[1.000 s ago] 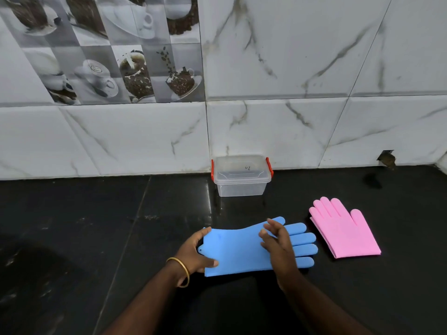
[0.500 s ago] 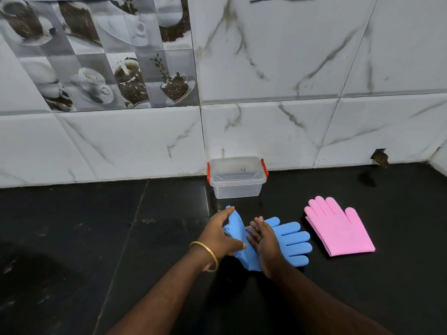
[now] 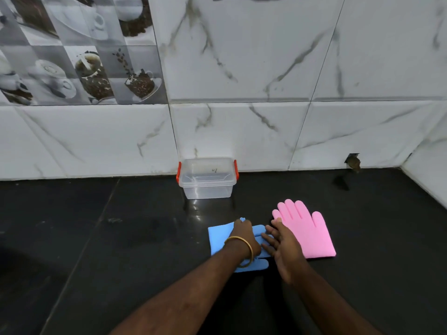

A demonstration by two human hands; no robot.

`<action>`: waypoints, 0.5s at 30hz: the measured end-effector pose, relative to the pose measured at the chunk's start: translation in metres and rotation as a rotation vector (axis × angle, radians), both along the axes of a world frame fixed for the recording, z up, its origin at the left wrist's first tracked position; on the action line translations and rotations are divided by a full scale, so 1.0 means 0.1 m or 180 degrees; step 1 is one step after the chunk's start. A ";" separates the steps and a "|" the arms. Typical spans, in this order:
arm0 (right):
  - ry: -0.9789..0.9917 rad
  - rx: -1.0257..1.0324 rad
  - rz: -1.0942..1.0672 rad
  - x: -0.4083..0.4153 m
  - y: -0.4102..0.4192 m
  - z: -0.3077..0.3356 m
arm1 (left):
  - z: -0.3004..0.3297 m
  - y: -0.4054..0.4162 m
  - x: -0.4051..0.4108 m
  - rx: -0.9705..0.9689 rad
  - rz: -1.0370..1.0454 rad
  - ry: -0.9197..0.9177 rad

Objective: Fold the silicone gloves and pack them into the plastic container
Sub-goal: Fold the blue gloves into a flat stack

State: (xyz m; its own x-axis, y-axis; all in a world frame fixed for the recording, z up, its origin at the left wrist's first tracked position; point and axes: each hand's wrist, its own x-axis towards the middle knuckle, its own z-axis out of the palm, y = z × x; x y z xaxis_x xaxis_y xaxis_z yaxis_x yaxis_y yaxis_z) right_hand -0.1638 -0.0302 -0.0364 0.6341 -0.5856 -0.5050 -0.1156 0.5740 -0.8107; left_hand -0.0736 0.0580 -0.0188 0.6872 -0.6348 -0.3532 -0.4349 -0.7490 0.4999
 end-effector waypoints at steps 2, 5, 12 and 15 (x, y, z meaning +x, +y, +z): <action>0.0113 -0.0328 0.0172 -0.06 -0.10 0.00 | -0.10 -0.08 -0.06 0.0099 0.0105 0.0100; 0.0202 -0.1249 0.0478 -0.10 -0.15 -0.02 | -0.24 -0.12 -0.12 0.0021 0.0212 0.0260; -0.0537 -0.3937 0.1830 0.02 -0.11 -0.04 | -0.42 0.13 -0.26 -0.1951 0.1402 0.1194; -0.0296 -0.4386 0.2749 0.04 -0.17 -0.17 | -0.40 0.23 -0.23 -0.2342 0.2003 0.1679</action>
State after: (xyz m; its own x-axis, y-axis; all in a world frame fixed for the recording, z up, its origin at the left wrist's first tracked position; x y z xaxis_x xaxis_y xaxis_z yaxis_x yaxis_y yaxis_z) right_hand -0.1599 -0.0469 -0.0535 0.9918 -0.0104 0.1274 0.0754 -0.7571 -0.6490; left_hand -0.0965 0.0811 -0.0588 0.8356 -0.3998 -0.3767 0.3191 -0.2048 0.9253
